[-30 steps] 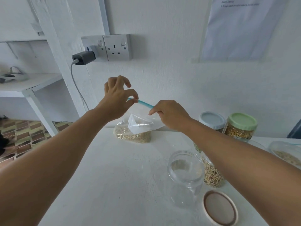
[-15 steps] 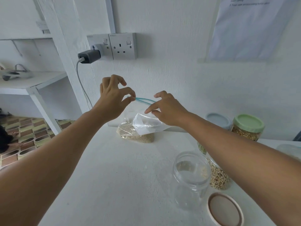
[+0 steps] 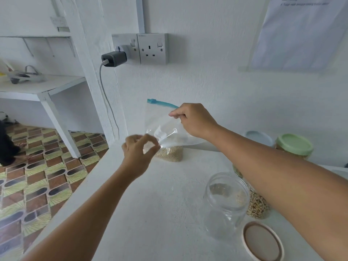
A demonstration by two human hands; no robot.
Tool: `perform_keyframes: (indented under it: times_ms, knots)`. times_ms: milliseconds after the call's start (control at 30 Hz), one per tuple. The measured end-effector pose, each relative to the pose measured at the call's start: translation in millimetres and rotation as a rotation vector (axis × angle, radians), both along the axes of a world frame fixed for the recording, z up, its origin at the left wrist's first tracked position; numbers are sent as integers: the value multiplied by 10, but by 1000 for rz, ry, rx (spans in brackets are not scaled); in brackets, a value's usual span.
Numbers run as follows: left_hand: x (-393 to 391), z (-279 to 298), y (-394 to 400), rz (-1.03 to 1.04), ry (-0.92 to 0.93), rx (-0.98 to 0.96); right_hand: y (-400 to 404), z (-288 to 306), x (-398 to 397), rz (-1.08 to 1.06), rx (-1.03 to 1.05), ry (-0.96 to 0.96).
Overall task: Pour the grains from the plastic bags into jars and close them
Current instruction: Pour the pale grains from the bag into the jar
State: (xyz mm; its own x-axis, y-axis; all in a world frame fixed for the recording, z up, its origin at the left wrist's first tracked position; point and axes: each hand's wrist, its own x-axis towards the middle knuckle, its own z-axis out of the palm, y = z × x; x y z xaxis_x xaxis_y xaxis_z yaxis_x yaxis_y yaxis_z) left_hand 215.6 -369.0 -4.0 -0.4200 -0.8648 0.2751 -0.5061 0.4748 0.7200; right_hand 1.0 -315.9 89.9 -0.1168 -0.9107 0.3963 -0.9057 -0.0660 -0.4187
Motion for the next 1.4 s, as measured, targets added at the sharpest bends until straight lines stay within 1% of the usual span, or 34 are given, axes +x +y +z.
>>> perform_keyframes:
  times_ms: [67, 100, 200, 233, 333, 433, 533, 600, 733, 867, 933, 1033, 1067, 1133, 1167, 1233, 1300, 1333, 1400]
  knots:
    - [9, -162, 5, 4, 4, 214, -11, 41, 58, 32, -29, 13]
    - [11, -217, -8, 8, 49, 314, -8, 69, 89, 46, -42, 11]
    - [9, -269, -71, 19, 328, 572, 17, 183, 157, 78, -108, -28]
    - [11, -279, -85, 13, 391, 647, 31, 228, 173, 81, -128, -50]
    - [-15, -350, -94, 13, 455, 789, 87, 346, 190, 92, -141, -78]
    - [-72, -411, -105, 105, 534, 850, 144, 381, 188, 105, -74, -73]
    - [-128, -459, -113, 252, 581, 818, 189, 389, 207, 96, -40, -136]
    - [-135, -444, -116, 303, 578, 776, 221, 430, 239, 90, -31, -210]
    - [-101, -317, -258, 246, 511, 695, 262, 632, 300, 63, -25, -361]
    - [-51, -112, -514, 206, 440, 748, 290, 788, 393, 22, -3, -583]
    - [-34, -71, -569, 161, 366, 770, 301, 785, 425, 2, 27, -689]
    - [-3, -30, -504, 78, 238, 791, 295, 667, 428, -62, 72, -721]
    - [-10, 14, -448, 51, 189, 771, 298, 613, 418, -75, 87, -721]
    - [-45, 188, -332, 24, 141, 622, 307, 519, 393, -63, 105, -771]
    - [-64, 313, -271, 43, 173, 527, 320, 484, 384, -39, 106, -822]
    - [-70, 621, -122, 94, 309, 388, 346, 435, 373, 25, 92, -936]
    - [-73, 909, 39, 43, 439, 334, 365, 388, 378, 99, 88, -1037]
    - [-85, 1035, 131, -9, 455, 323, 376, 362, 380, 133, 89, -1092]
    - [-115, 1214, 294, -84, 389, 273, 400, 317, 385, 169, 89, -1202]
